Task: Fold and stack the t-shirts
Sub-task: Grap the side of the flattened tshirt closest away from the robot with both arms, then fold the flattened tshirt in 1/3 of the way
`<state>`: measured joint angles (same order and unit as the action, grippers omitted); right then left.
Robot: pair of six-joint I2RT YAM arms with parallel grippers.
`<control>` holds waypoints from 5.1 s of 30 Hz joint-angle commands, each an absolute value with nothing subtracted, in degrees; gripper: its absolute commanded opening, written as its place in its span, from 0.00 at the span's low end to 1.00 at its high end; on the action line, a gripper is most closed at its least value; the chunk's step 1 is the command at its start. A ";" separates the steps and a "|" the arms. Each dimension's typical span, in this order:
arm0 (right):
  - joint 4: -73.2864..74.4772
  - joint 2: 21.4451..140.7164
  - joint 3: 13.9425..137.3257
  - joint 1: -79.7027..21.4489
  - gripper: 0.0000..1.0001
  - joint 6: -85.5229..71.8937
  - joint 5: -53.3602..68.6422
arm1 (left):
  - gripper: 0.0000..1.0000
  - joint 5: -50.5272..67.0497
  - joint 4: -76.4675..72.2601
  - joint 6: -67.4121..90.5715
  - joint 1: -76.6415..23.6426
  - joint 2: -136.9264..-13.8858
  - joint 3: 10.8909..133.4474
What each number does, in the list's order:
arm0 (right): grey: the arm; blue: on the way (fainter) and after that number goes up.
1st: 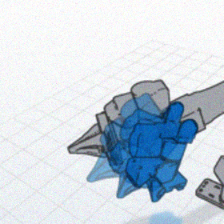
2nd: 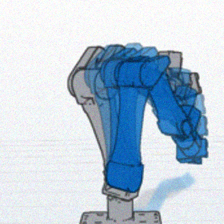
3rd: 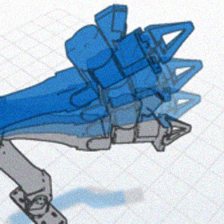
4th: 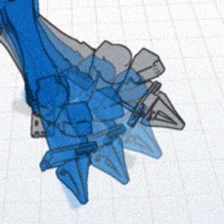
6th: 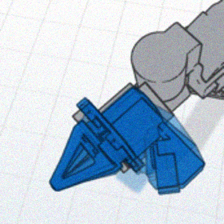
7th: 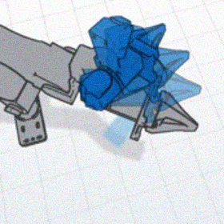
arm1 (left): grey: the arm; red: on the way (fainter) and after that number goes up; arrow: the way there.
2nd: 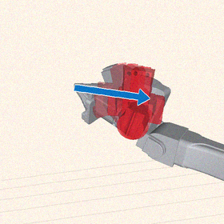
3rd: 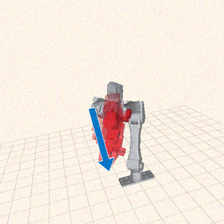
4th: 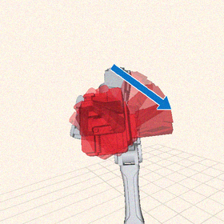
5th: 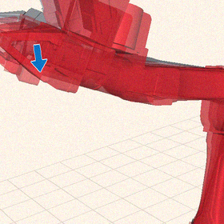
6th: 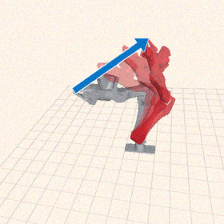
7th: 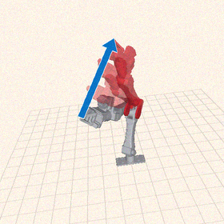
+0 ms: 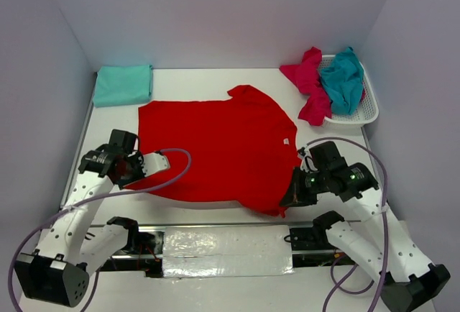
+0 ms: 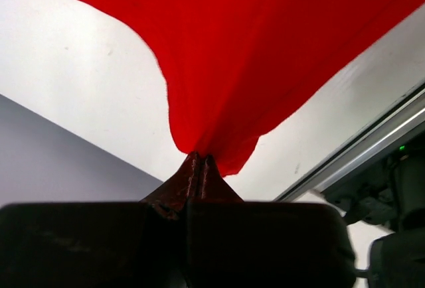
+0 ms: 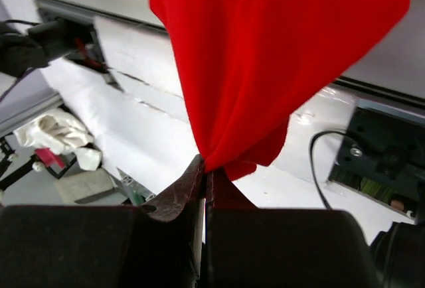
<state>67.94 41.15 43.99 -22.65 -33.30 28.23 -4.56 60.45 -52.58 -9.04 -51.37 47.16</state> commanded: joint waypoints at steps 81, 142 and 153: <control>46.41 112.15 85.60 -0.44 0.00 -12.48 28.83 | 0.01 0.53 41.40 -49.58 -0.79 -104.76 72.86; 40.78 100.63 60.47 1.84 0.09 -15.30 13.89 | 0.00 7.64 44.47 -25.75 13.71 -105.12 61.52; 39.55 91.25 56.26 4.57 1.00 -18.80 10.90 | 0.00 9.49 47.02 -26.72 13.62 -103.54 61.35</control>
<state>39.38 96.60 58.41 3.90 -18.04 15.44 13.54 49.58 -23.86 13.34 -102.85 62.98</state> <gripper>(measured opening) 0.994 0.029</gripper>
